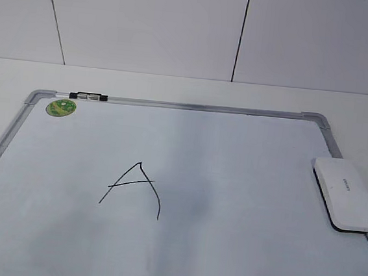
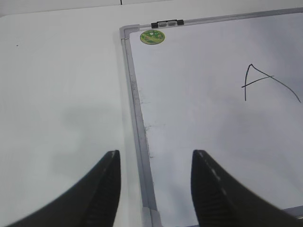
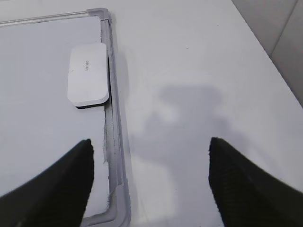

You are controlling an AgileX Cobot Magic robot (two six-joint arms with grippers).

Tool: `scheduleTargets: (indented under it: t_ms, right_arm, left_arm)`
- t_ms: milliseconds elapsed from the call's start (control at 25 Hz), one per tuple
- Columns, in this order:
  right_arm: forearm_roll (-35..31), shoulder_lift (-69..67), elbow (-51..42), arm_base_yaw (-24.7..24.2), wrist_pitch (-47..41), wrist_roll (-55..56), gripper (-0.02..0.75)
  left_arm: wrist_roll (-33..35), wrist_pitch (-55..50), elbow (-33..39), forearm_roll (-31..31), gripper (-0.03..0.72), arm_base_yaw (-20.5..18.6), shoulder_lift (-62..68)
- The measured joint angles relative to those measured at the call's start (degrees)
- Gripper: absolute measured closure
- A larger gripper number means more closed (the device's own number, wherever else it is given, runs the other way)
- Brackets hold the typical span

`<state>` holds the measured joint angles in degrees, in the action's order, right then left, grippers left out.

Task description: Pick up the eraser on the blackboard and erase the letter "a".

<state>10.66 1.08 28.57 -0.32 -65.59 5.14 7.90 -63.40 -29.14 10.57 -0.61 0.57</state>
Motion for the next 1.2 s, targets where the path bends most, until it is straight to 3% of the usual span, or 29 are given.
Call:
scheduleTargets:
  t_ms: [1200]
  right_arm:
    - [0.0,0.0,0.0,0.0,0.0,0.0,0.158]
  left_arm:
    - [0.0,0.0,0.0,1.1,0.365,0.0,0.0]
